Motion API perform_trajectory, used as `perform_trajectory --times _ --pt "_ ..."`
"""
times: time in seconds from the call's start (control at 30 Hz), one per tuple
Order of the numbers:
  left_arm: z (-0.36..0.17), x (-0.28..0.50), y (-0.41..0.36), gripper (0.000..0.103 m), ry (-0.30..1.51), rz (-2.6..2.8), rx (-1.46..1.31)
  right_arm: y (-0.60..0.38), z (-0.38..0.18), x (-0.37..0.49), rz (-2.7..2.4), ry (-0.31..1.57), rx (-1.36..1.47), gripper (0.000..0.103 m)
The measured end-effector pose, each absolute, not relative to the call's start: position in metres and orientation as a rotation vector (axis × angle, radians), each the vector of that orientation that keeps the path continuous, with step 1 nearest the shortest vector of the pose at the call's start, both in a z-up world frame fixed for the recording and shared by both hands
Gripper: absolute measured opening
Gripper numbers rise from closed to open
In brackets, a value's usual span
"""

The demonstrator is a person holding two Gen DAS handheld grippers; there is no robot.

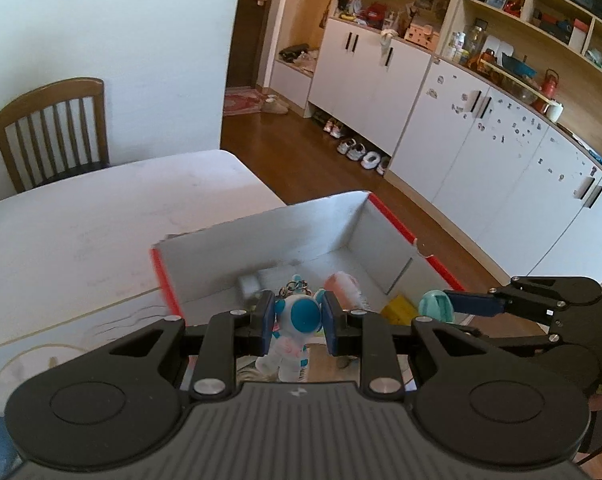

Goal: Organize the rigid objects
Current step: 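Carry the keychain with the left gripper while the right gripper carries the sharpener into the box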

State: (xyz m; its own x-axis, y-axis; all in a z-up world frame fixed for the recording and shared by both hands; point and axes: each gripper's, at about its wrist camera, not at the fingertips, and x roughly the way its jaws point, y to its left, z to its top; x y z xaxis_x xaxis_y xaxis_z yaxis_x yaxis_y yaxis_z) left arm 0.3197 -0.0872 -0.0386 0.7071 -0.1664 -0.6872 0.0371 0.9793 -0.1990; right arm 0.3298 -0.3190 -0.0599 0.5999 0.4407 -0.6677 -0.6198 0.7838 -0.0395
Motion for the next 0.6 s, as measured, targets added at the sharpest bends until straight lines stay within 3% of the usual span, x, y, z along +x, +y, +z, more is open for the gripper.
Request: perform_trajectory --times 0.6 --pt "-0.109 0.366 -0.114 0.024 0.979 -0.035 -0.182 -0.316 -0.095 0.374 0.703 0.776 -0.352 0.034"
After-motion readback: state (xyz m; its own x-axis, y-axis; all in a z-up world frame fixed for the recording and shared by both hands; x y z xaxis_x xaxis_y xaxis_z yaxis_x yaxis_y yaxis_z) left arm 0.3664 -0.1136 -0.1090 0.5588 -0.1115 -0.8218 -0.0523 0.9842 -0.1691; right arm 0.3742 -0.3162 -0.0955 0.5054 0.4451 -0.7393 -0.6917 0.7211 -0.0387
